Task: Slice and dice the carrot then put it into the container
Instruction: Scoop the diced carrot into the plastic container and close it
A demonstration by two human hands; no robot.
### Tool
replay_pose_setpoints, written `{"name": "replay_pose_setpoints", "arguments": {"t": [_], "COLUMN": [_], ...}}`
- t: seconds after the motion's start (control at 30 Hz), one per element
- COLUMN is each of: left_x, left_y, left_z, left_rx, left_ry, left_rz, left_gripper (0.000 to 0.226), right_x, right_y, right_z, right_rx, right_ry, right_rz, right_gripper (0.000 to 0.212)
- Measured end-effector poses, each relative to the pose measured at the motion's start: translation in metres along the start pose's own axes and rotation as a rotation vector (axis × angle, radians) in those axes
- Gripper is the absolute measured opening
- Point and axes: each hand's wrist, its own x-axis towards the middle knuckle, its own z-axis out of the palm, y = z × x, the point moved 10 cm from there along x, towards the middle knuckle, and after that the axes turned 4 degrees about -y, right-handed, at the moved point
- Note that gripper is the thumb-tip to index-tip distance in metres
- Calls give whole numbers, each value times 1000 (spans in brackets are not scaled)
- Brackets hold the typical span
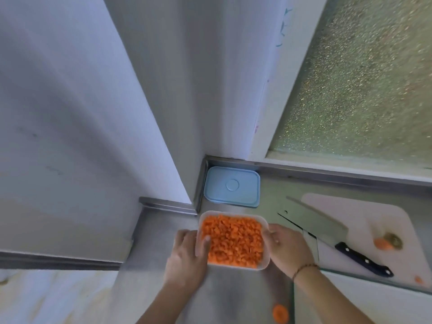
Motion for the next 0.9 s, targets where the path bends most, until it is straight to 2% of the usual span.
{"name": "replay_pose_setpoints", "arguments": {"t": [0.1,0.2,0.27,0.37,0.5,0.63,0.77,0.83,0.9], "left_x": [26,59,75,78,80,65,63,68,70], "left_y": [31,64,81,102,82,52,62,69,71], "left_z": [-23,-36,-37,-19,9,8,-7,-13,-18], "left_rx": [98,226,281,529,625,500,306,194,8], "left_ry": [52,56,28,-70,-203,-214,-121,-80,-70], "left_rz": [111,121,121,155,143,51,139,149,59], "left_gripper": [65,34,32,34,34,20,20,19,25], "right_x": [33,81,107,128,127,116,105,95,79], "right_y": [-11,-18,-12,-6,-2,3,3,3,-6], "right_z": [-36,-37,-32,-24,-20,-21,-28,-43,-68], "right_rx": [58,109,58,-23,-25,60,148,236,232], "right_ry": [128,59,29,51,89,98,116,183,295], "right_rz": [11,107,186,220,256,285,208,161,35], "right_gripper": [51,35,25,20,13,9,8,8,12]}}
